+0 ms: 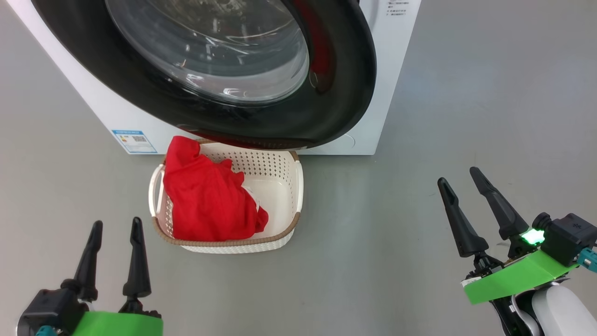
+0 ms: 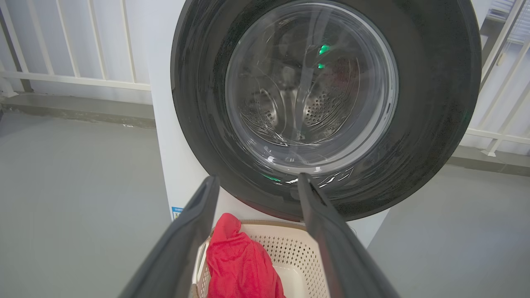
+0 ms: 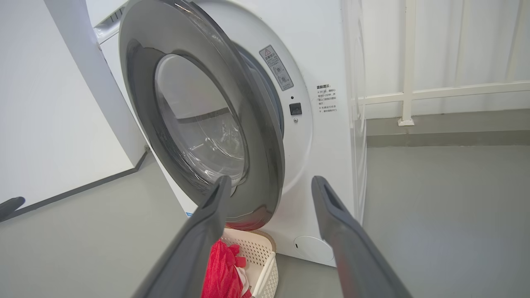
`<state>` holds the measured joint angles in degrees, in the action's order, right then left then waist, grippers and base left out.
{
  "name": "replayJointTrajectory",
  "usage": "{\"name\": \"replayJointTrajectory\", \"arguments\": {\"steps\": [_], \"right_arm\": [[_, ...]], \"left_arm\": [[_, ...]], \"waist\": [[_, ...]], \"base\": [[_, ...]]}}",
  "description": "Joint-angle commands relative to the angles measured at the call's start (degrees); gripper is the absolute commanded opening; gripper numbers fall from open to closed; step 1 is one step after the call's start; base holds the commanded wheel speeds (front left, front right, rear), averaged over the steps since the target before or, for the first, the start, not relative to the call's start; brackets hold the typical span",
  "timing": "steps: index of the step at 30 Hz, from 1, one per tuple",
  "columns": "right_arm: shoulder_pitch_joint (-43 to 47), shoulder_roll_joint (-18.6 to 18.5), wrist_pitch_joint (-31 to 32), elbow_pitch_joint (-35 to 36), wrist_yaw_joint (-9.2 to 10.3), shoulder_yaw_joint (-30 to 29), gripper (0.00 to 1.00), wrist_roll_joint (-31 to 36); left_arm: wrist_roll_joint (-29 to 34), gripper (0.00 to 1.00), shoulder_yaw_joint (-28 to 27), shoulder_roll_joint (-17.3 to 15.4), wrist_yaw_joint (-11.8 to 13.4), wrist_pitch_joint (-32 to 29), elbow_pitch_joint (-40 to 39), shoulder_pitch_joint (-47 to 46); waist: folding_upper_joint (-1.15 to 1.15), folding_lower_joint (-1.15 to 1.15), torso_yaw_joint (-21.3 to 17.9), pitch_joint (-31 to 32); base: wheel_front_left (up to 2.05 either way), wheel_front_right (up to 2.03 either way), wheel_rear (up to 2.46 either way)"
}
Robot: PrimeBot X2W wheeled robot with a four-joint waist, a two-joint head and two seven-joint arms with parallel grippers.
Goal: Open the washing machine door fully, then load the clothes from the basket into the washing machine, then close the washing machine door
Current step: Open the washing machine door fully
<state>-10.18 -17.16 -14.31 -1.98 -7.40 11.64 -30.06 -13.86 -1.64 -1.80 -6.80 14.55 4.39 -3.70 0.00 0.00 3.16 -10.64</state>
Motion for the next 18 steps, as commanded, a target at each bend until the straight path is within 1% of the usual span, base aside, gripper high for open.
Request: {"name": "replayJointTrajectory", "arguments": {"steps": [1,12,18], "right_arm": [[0.1,-0.7,-0.7,1.3,-0.09,0.7,1.0,0.7],[-0.4,-0.7,-0.7,0.8,-0.09,0.9,1.0,0.8],[-2.6,-1.9,-0.7,-0.2,-0.09,1.1,1.0,0.0]], "left_arm": [[-0.3,1.0,-1.6,-1.1,0.2,0.4,-1.7,-0.7],[-0.2,1.0,-1.7,-1.1,0.3,0.4,-2.0,-0.8],[-0.1,1.0,-1.7,-1.1,0.3,0.4,-2.0,-1.3]], "waist": [[0.0,0.0,0.0,0.0],[0.0,0.0,0.0,-0.3],[0.0,0.0,0.2,-1.3]], "base": [[0.0,0.0,0.0],[0.0,0.0,0.0],[0.0,0.0,0.0]]}}
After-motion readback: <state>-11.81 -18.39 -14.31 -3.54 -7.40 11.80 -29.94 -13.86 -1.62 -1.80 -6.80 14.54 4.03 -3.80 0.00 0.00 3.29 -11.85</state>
